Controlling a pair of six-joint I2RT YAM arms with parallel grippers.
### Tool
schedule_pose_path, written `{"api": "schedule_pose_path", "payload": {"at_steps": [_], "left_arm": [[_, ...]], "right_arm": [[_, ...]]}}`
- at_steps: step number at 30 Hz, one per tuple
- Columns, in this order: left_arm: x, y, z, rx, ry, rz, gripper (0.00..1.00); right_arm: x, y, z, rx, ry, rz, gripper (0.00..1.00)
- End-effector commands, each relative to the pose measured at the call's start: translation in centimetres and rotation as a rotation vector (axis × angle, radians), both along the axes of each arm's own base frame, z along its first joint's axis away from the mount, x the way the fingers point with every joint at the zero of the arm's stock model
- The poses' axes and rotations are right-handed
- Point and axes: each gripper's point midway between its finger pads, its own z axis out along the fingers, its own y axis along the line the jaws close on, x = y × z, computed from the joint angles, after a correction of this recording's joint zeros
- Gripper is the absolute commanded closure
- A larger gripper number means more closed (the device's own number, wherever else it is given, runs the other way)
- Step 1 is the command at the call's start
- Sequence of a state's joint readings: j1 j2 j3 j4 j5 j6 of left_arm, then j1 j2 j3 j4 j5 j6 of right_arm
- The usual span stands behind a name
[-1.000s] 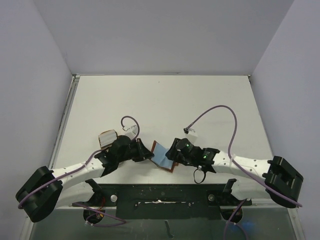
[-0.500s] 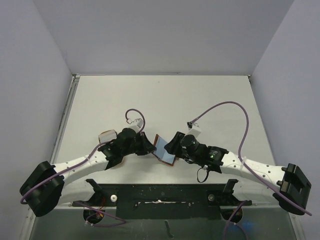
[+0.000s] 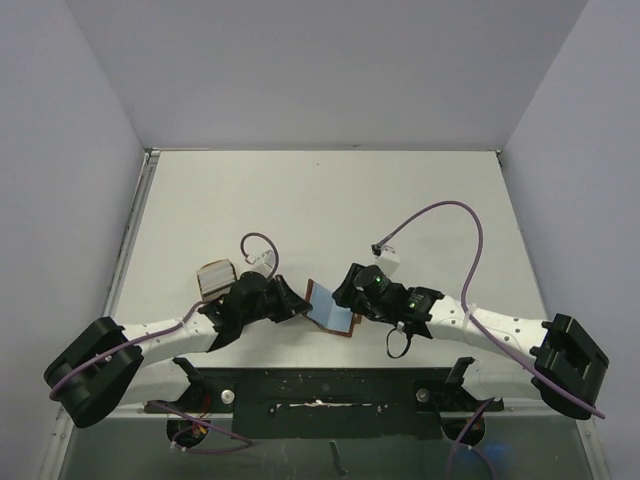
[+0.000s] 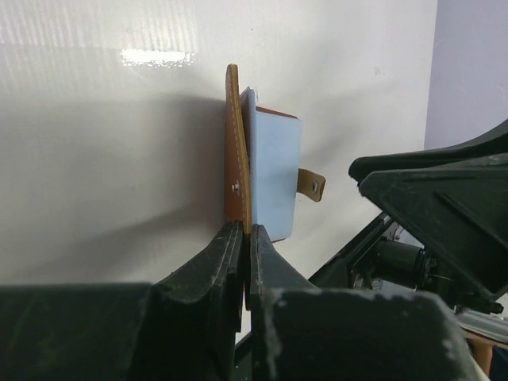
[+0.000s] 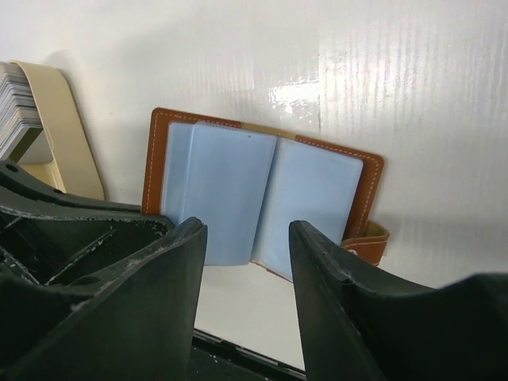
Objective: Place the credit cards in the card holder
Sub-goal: Turn over the card slot in the card holder, then pick up the credit card from the storage box.
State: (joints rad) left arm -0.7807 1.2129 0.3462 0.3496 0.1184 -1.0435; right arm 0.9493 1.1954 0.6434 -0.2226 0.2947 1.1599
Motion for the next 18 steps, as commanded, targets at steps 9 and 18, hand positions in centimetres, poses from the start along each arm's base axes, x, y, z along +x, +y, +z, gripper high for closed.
{"api": "schedule_pose_path", "payload": {"at_steps": [9, 18], "left_arm": [[1.6, 0.8, 2.2, -0.023, -0.049, 0.115, 0.6], [2.9, 6.3, 4.6, 0.313, -0.109, 0.23, 0.57]], "right_arm": [[1.4, 1.3, 0.3, 0.034, -0.003, 0.024, 0.54], [1.5, 3.8, -0.6, 0.028, 0.046, 0.077, 0.55]]}}
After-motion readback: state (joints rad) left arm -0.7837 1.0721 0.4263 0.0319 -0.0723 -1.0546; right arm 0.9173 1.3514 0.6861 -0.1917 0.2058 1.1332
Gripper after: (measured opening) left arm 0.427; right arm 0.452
